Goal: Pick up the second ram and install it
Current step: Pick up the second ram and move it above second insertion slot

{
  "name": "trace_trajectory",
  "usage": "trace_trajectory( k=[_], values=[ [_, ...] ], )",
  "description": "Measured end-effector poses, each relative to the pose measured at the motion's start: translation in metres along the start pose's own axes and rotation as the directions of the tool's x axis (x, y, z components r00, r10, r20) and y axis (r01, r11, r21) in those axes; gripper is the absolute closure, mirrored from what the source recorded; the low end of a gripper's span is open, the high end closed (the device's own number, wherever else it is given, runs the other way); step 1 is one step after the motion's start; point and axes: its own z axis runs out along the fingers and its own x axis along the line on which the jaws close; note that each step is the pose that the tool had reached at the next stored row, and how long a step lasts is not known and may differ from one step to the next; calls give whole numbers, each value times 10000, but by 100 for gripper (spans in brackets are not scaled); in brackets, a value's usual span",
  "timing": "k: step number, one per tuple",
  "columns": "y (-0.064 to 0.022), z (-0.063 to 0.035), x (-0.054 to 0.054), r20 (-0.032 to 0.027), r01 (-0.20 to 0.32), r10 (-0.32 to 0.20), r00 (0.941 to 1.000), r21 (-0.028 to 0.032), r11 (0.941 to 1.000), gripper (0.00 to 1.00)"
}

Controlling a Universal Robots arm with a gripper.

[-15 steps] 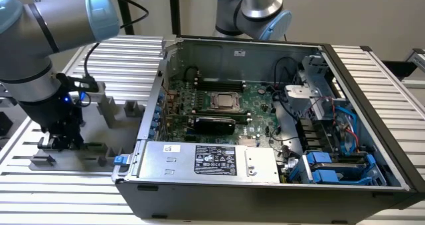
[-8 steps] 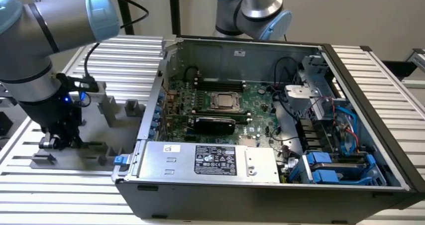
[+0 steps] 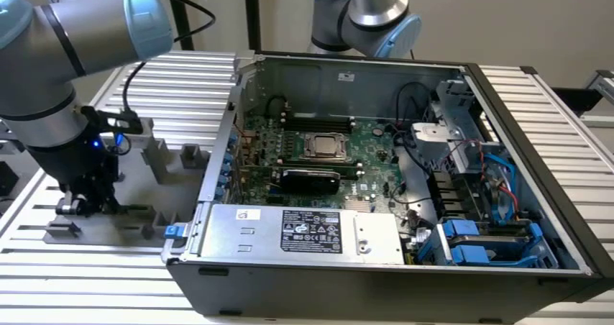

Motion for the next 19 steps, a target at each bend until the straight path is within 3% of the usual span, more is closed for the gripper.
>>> trace_trajectory(
  k=[5,8,19],
  values=[
    [0,-6,1,0,-26,26,10000,-1,10000,100],
    [1,-67,1,1,-26,26,10000,-1,10000,100],
    [10,-558,5,1,-25,25,10000,-1,10000,100]
  ],
)
